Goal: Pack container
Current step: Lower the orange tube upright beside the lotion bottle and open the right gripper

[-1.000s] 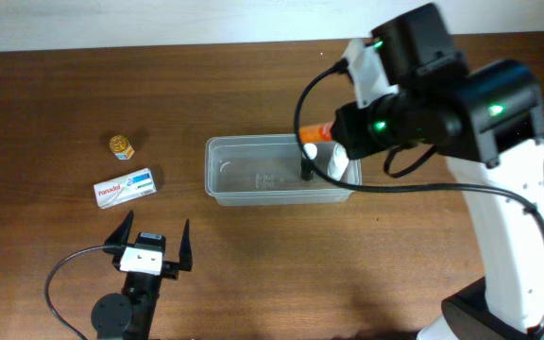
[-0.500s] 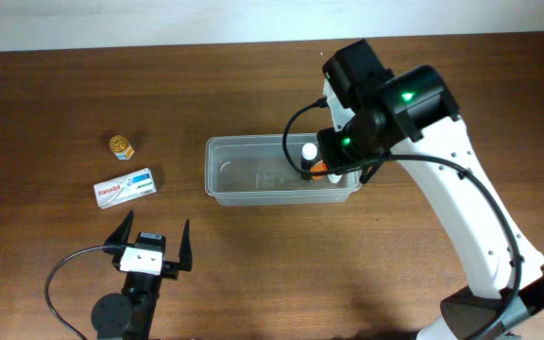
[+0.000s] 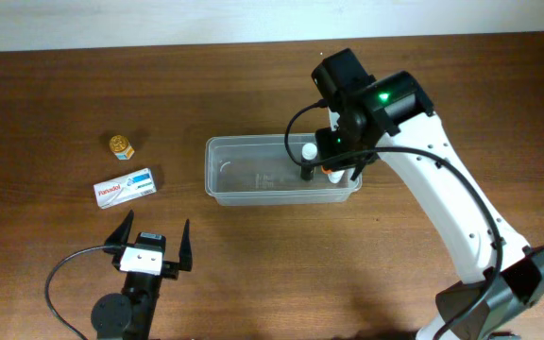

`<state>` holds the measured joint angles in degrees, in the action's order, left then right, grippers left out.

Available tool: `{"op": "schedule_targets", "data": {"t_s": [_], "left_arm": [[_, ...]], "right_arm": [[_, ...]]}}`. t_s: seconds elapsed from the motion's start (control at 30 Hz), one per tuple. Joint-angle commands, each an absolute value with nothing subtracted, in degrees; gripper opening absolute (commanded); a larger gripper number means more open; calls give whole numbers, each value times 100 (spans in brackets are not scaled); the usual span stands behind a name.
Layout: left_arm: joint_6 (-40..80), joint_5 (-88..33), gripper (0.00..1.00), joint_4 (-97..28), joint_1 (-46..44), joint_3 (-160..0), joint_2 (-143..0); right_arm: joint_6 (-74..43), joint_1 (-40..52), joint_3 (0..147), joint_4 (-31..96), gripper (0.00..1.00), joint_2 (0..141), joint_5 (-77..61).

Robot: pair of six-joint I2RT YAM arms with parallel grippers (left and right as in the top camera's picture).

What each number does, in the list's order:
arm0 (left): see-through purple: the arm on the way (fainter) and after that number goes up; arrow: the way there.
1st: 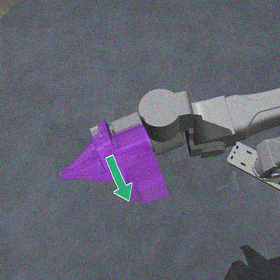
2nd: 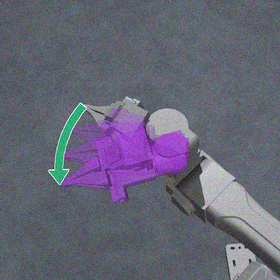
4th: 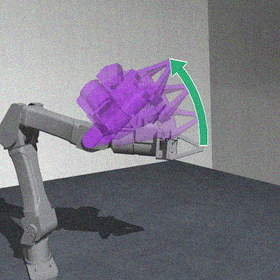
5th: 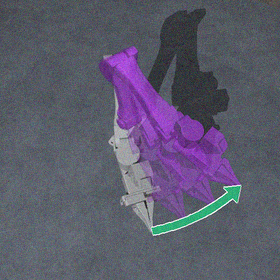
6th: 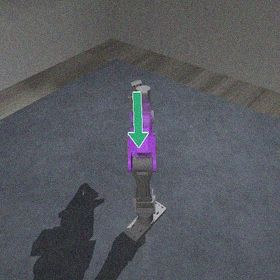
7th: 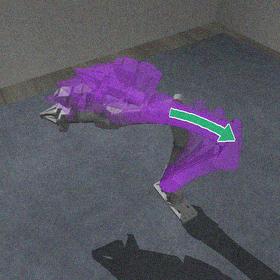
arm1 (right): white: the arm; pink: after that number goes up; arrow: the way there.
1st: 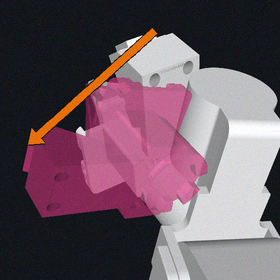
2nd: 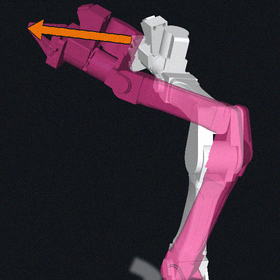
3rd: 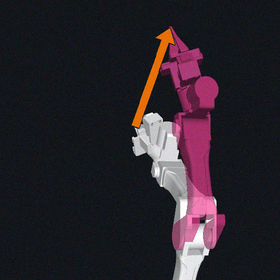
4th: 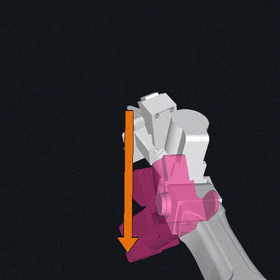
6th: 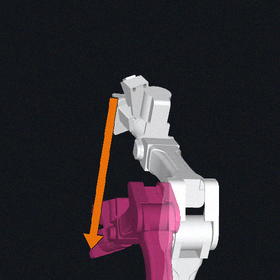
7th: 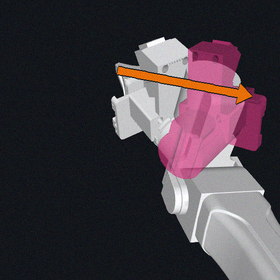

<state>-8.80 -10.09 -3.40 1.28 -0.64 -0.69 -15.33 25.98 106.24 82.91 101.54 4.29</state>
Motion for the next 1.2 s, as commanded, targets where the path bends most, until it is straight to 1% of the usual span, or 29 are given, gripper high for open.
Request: {"op": "schedule_targets", "data": {"t_s": [0.0,0.27,0.73,1.17], "left_arm": [[-849,-1009,99,-373,152,-51,-34],[-849,-1009,100,-373,152,-51,-34],[-849,-1009,99,-373,152,-51,-34],[-849,-1009,100,-373,152,-51,-34]], "right_arm": [[-1664,2620,10444,8197,22,10178,582],[-1693,2620,9994,7937,22,10178,561],[-1704,2617,8866,6875,23,10178,473],[-1704,2613,8790,6729,23,10180,458]]}}
